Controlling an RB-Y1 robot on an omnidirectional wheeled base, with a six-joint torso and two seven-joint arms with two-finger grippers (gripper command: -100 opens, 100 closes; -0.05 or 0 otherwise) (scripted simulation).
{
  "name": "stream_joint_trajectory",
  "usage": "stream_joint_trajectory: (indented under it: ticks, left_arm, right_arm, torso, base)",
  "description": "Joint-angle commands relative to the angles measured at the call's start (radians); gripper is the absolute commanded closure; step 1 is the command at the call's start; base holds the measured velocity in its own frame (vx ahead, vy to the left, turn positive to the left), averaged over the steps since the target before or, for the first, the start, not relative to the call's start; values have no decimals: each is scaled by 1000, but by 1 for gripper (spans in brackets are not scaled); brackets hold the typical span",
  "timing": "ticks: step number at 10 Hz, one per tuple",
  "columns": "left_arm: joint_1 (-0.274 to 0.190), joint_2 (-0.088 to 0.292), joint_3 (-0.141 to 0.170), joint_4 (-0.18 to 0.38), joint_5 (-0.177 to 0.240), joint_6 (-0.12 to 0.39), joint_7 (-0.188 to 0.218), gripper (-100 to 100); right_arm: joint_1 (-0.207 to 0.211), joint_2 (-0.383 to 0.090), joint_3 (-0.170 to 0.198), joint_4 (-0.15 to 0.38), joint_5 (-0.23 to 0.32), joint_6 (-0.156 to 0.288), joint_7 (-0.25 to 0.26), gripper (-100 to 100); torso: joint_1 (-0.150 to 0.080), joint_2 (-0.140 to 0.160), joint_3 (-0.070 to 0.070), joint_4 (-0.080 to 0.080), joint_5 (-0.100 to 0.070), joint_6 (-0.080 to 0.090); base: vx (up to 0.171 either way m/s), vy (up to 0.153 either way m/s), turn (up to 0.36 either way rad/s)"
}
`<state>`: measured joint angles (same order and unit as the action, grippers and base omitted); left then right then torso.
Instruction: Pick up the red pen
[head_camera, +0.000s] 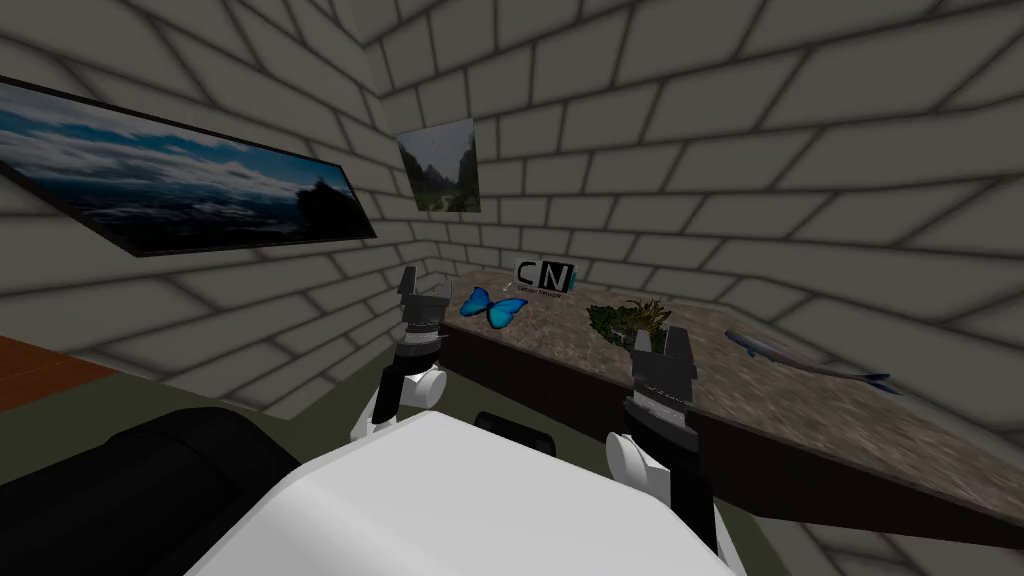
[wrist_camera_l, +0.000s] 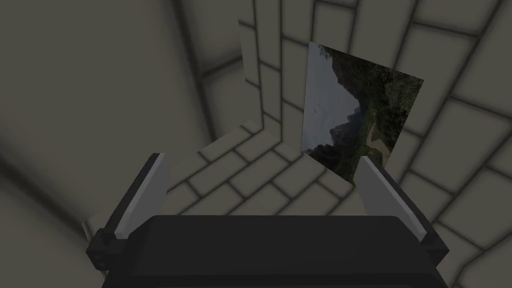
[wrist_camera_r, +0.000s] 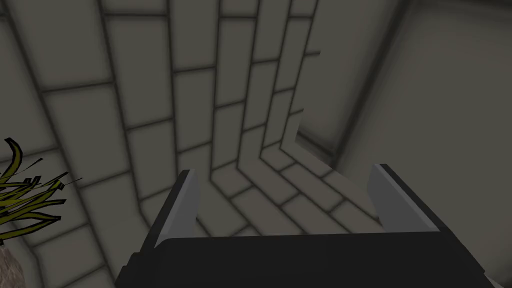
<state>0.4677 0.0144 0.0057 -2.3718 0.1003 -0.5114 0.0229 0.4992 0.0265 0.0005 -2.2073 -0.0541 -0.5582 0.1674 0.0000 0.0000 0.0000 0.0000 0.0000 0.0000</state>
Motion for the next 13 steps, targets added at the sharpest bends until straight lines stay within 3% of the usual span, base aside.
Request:
stream_joint_trajectory:
  ticks: [1,4,8,12,13]
  left_arm:
    - [0,0,0,0,0,0,0,0]
    - [0,0,0,0,0,0,0,0]
    - [0,0,0,0,0,0,0,0]
    - [0,0,0,0,0,0,0,0]
    - [0,0,0,0,0,0,0,0]
  right_arm:
    - [9,-40,-5,5,10,-1,5,-100]
    - [45,-133,-23,24,49,-3,23,-100]
    - [82,-224,-41,43,89,-6,42,-100]
    - [153,-344,-75,80,165,-12,77,-100]
    - [153,-352,-75,80,165,-12,77,-100]
  torso:
    - [0,0,0,0,0,0]
    - [0,0,0,0,0,0]
    - [1,0,0,0,0,-1]
    - [0,0,0,0,0,0]
    - [1,0,0,0,0,0]
  base:
    - [2,5,93]
    - [4,11,184]
    - [2,11,154]
    - [-3,17,216]
    - [-1,13,122]
